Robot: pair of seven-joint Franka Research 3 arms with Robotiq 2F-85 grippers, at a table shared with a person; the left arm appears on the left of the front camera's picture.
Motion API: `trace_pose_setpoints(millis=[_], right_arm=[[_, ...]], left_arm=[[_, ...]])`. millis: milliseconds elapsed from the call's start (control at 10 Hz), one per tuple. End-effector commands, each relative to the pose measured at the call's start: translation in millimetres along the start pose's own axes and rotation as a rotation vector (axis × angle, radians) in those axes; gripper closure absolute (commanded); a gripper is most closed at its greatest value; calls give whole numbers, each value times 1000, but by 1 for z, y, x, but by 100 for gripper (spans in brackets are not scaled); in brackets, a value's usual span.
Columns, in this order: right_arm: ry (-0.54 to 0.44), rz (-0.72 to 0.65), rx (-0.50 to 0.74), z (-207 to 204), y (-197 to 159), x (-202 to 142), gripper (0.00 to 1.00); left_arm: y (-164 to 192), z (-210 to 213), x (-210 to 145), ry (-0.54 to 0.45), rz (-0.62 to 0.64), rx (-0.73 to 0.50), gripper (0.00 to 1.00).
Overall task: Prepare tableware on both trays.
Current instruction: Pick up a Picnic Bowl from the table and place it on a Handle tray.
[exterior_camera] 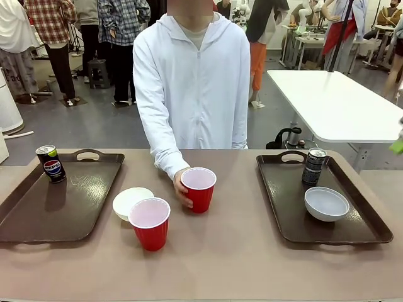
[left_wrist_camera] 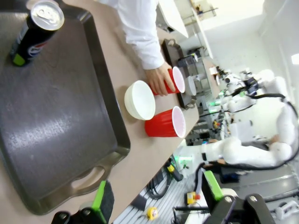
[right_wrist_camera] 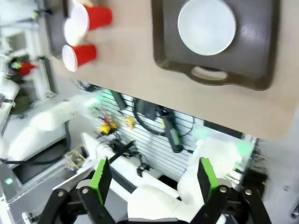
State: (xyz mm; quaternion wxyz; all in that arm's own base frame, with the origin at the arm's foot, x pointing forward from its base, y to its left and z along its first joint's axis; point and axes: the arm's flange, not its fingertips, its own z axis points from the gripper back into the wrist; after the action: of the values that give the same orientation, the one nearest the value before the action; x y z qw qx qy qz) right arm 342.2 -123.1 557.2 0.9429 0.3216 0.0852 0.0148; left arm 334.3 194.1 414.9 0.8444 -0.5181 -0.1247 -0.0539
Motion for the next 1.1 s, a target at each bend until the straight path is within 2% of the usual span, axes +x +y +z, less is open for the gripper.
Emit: trace_pose_setpoints(millis=[0, 200, 400, 500, 800, 1000], right_arm=[[-103, -42, 188, 59, -29, 19, 4], [-159, -56, 302, 99, -56, 34, 4], [-145, 36, 409, 110, -90, 45, 4], [-175, 66, 417, 104, -113, 54, 4], [-231, 287, 459, 78, -163, 50, 4], [-297, 313, 526, 69, -186, 50, 4]], left_arm=[[-3, 1, 0, -8, 2, -13, 0], [-3, 1, 0, -8, 2, -13, 0], [-3, 1, 0, -8, 2, -13, 0], [-3, 1, 0, -8, 2, -13, 0], [-3, 1, 0, -8, 2, -13, 0], [-3, 1, 0, -8, 2, -13, 0]])
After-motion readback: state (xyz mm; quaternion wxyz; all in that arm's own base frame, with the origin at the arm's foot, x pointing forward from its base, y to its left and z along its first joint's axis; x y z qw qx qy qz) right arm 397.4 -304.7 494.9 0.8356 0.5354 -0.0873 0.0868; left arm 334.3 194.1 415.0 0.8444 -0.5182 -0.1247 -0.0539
